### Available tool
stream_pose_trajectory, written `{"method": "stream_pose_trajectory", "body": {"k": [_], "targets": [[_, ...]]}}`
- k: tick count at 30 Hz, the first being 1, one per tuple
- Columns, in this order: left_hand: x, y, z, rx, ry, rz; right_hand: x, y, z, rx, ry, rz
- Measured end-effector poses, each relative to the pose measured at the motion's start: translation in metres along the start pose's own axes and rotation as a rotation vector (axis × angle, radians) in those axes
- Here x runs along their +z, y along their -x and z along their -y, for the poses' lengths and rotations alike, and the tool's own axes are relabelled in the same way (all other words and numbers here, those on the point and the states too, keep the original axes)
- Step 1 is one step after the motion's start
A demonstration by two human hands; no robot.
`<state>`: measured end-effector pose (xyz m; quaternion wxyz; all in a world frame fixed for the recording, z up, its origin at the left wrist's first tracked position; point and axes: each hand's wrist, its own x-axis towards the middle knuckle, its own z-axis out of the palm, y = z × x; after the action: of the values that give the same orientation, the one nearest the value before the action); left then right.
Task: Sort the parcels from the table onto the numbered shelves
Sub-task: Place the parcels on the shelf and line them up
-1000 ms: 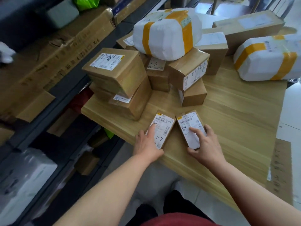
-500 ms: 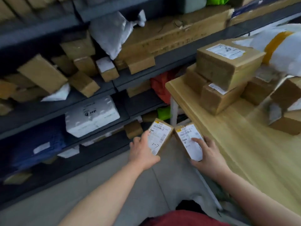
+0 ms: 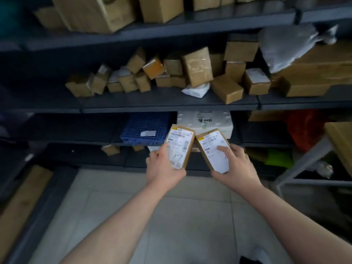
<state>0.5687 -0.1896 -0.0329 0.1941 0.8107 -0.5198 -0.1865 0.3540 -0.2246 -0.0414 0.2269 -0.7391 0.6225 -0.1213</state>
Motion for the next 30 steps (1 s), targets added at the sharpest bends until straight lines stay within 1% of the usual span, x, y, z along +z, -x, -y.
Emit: {"method": "stream_pose_trajectory", "body": {"k": [7,9,12,18,21,24,30], "targets": [[-0.076,-0.005,0.113,-0.284,0.05,-0.179,0.064,-0.052,0.131,-0.267,0.071,0.186],[-0.089,-0.004,0.131,-0.345,0.06,-0.198,0.076,-0.063,0.158,-0.316,0.049,0.219],[-0.111,-0.008,0.167,-0.456,0.091,-0.276,0.102,-0.086,0.209,-0.428,0.023,0.273],[-0.165,-0.025,0.221,-0.687,0.083,-0.396,0.14,-0.136,0.311,-0.685,-0.002,0.404],[-0.192,-0.03,0.248,-0.806,0.114,-0.474,0.156,-0.154,0.364,-0.805,-0.016,0.458],[-0.214,-0.032,0.272,-0.899,0.141,-0.569,0.174,-0.163,0.415,-0.915,-0.015,0.5],[-0.237,-0.011,0.32,-1.079,0.141,-0.678,0.217,-0.14,0.493,-1.083,0.014,0.614]]}}
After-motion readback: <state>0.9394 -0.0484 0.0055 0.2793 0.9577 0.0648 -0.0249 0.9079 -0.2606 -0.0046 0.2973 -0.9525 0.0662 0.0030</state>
